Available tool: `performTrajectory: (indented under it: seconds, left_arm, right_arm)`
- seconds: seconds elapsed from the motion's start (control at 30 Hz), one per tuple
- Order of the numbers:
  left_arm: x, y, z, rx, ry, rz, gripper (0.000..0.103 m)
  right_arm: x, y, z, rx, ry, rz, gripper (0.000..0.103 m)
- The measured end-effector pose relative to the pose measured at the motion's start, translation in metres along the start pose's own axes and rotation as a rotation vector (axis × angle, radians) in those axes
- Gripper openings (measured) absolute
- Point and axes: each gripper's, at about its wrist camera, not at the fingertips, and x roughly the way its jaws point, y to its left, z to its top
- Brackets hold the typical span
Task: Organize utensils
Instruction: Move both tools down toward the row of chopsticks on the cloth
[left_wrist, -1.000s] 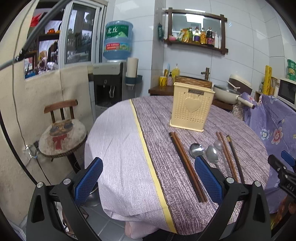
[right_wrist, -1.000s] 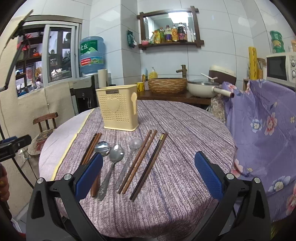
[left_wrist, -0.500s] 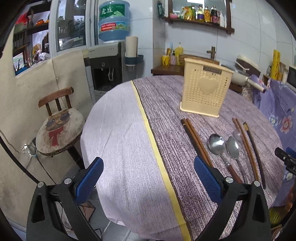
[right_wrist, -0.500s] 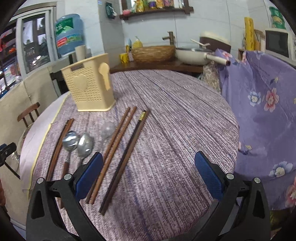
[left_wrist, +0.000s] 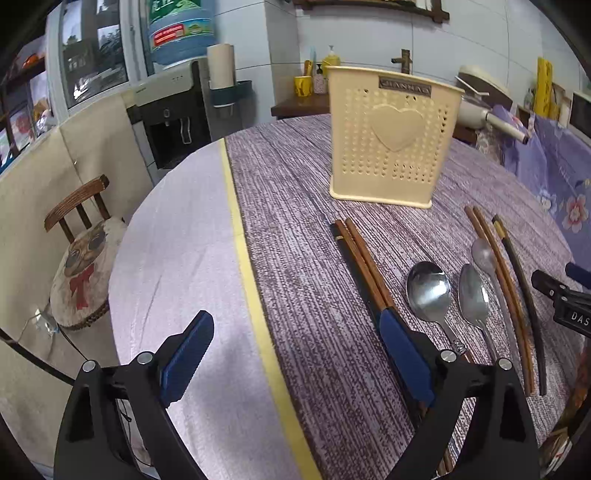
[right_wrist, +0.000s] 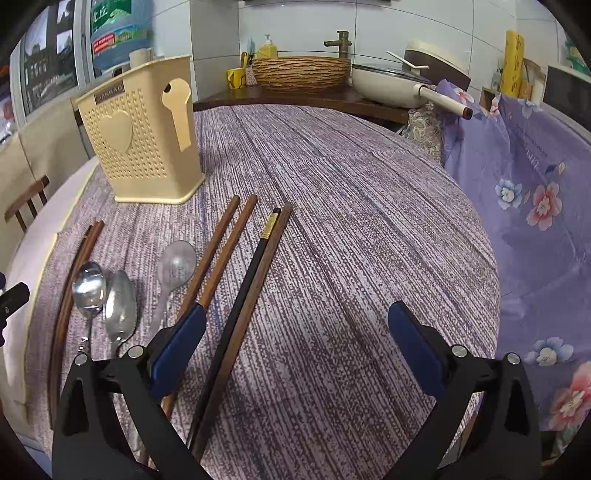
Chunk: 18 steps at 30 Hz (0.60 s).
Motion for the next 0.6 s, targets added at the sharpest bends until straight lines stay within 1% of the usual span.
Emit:
performTrajectory:
  seconds: [0.17, 0.27, 0.37, 0.47, 0.53, 0.6]
  left_arm:
    - [0.009, -0.013, 0.003, 0.057, 0.015, 0.020, 0.090]
    - [0.016, -0.017, 0.003, 0.071, 0.033, 0.022, 0.090]
    - [0.024, -0.021, 0.002, 0.090, 0.050, 0.044, 0.090]
    - [0.028, -0.016, -0.001, 0.090, 0.056, 0.061, 0.090]
    - [0.030, -0.008, -0.002, 0.094, 0.068, 0.107, 0.090]
    - [0.032, 0.004, -0.002, 0.068, 0.076, 0.134, 0.090]
  right_arm:
    - [0.008, -0.003, 0.000, -0.007, 0.024, -0.019, 0.098]
    - [0.012, 0.000, 0.001, -0.019, 0.036, -0.016, 0.098]
    - [0.017, 0.002, 0.001, -0.041, 0.058, -0.038, 0.098]
    - [0.016, -0.008, 0.000, -0.017, 0.059, -0.045, 0.098]
    - [0.014, -0.018, 0.000, 0.002, 0.056, -0.058, 0.098]
    - [0.013, -0.030, 0.000, 0.031, 0.063, -0.065, 0.098]
